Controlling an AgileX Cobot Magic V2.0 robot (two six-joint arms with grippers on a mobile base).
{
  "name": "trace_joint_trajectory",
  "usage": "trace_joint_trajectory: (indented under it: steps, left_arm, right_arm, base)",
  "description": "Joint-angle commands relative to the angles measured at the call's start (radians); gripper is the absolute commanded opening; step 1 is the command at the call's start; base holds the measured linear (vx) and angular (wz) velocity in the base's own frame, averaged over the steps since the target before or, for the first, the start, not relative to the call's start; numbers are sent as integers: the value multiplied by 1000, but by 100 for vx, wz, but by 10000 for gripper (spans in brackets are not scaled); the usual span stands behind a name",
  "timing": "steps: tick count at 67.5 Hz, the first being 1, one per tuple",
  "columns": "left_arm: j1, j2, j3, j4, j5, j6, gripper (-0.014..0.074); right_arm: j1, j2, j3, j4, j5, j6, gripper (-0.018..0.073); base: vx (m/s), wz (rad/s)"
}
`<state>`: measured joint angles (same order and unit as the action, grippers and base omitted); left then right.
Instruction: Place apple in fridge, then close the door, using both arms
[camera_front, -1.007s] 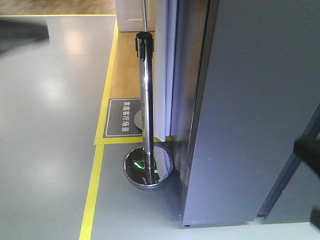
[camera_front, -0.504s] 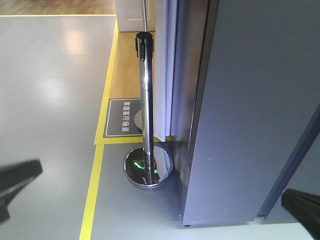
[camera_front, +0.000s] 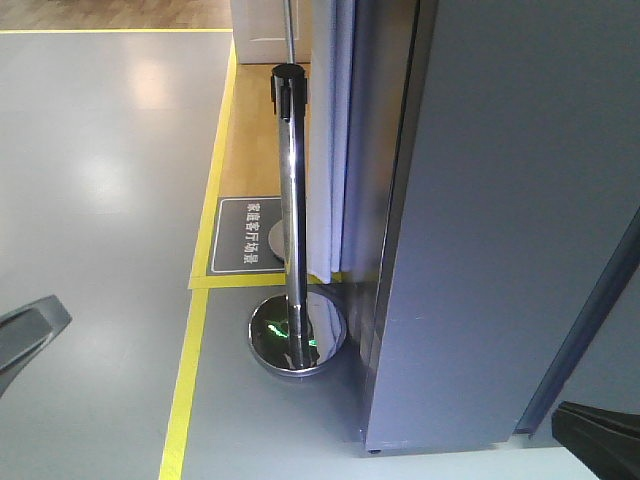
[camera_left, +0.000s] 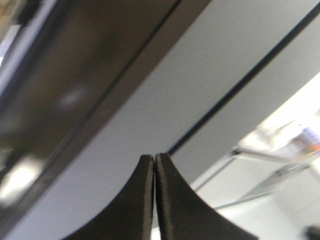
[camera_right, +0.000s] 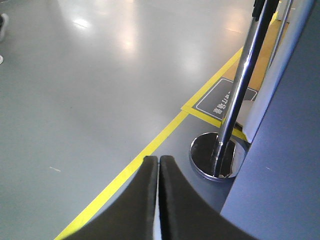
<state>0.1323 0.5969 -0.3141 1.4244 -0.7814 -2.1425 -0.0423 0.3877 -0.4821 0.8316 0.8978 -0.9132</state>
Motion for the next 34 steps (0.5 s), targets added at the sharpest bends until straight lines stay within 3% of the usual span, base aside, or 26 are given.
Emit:
trace_joint_trajectory:
  steps: [1,6,11,28,34]
  left_arm:
    - [-2,-1,-27,-127,-71,-9,-7]
    - [-2,-1,-27,-139,-82,-9,-7]
    - [-2,-1,-27,-236,-79,-9,-7]
    - [-2,-1,-27,-817,-56,-9,-7]
    - [-2,-1,-27,-951,-50,-9,-7]
  right_arm:
    - [-4,8,-23,37,-37,1,-5]
    - [-4,8,-23,37,-37,1,-5]
    - [-4,8,-23,37,-37,1,-5]
    - [-4,8,-23,37,-37,1,-5]
    - [-4,8,-23,37,-37,1,-5]
  base:
    - [0,0]
    - [0,0]
    - [0,0]
    - [0,0]
    - [0,0]
